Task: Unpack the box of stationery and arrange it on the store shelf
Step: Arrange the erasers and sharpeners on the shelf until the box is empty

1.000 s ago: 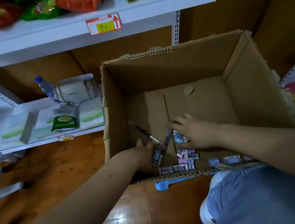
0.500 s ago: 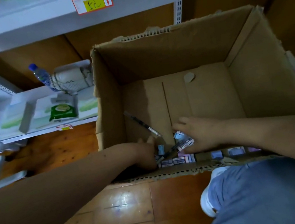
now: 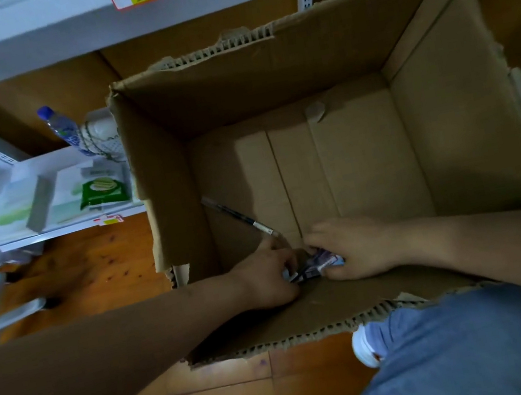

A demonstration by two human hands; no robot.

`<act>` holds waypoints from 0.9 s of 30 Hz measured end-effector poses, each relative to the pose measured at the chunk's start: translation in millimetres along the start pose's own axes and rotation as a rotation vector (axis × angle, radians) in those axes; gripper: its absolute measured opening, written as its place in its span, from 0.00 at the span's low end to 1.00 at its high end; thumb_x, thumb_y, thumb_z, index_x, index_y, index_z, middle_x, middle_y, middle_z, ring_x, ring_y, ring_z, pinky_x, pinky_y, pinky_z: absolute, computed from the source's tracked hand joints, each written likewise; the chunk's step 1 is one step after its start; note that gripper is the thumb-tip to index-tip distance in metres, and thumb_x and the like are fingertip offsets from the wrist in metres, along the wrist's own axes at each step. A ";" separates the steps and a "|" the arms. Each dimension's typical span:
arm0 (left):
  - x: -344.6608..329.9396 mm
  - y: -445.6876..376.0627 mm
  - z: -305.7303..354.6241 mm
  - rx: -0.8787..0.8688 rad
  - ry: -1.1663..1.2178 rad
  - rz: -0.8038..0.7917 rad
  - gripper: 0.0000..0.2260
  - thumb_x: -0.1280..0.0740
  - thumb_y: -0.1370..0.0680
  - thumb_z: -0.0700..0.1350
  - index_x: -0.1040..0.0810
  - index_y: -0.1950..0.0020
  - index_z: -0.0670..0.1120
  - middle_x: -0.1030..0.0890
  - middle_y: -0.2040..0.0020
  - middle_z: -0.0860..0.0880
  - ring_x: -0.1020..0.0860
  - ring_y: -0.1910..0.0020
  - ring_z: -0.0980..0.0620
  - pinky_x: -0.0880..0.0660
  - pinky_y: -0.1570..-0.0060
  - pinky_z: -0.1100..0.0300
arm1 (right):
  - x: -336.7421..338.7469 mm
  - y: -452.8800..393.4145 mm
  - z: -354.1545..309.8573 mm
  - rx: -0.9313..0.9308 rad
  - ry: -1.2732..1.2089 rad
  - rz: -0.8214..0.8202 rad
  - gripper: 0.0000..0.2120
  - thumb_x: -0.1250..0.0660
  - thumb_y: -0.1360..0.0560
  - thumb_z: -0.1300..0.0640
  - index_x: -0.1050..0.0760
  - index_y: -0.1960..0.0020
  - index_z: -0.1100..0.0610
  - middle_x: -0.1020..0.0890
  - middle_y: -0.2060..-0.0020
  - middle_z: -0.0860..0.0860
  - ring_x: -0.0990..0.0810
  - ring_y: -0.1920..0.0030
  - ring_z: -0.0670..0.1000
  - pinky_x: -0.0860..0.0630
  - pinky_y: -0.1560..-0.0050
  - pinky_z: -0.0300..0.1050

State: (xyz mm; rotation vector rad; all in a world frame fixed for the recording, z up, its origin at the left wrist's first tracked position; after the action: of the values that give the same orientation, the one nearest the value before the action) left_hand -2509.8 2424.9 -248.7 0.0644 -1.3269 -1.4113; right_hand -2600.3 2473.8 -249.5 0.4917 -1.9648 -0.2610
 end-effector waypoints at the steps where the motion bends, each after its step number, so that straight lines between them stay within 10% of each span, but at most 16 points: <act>1: -4.5 -0.7 1.2 -0.013 -0.012 -0.016 0.15 0.32 0.23 0.50 0.27 0.38 0.51 0.36 0.32 0.50 0.27 0.39 0.49 0.27 0.38 0.54 | 0.8 1.7 -1.1 0.021 -0.011 0.014 0.14 0.37 0.23 0.44 0.31 0.41 0.49 0.34 0.48 0.44 0.33 0.51 0.44 0.32 0.57 0.43; 10: -18.0 -0.1 -7.3 0.070 -0.037 -0.057 0.22 0.43 0.18 0.55 0.37 0.25 0.52 0.35 0.29 0.44 0.28 0.35 0.45 0.31 0.41 0.58 | -10.0 3.3 -4.3 -0.005 -0.105 -0.138 0.14 0.40 0.21 0.42 0.30 0.39 0.47 0.27 0.48 0.47 0.27 0.50 0.47 0.26 0.49 0.50; 19: -15.6 4.5 2.9 -0.035 0.002 0.099 0.08 0.37 0.19 0.49 0.29 0.43 0.48 0.22 0.44 0.46 0.23 0.47 0.48 0.27 0.48 0.56 | -8.2 2.6 -9.9 0.000 0.064 -0.091 0.12 0.40 0.21 0.46 0.30 0.41 0.51 0.26 0.47 0.48 0.28 0.48 0.49 0.28 0.50 0.49; 27: -13.2 2.1 -5.6 0.058 -0.106 -0.148 0.14 0.40 0.17 0.51 0.26 0.34 0.49 0.25 0.37 0.47 0.25 0.41 0.49 0.28 0.48 0.58 | -13.0 8.8 -4.4 -0.052 -0.098 -0.209 0.11 0.39 0.21 0.46 0.26 0.45 0.51 0.27 0.51 0.48 0.26 0.49 0.50 0.27 0.48 0.51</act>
State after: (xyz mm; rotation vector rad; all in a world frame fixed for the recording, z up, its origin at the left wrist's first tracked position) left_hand -2499.9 2431.2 -257.2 0.1306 -1.4763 -1.5179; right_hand -2593.5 2487.7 -254.7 0.6622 -1.9975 -0.4747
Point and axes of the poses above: each hand's wrist, its own y-axis away from the middle knuckle, its own x-axis out of the back of the hand, z = x × y, the point moved 9 cm from there along -y, towards the middle knuckle
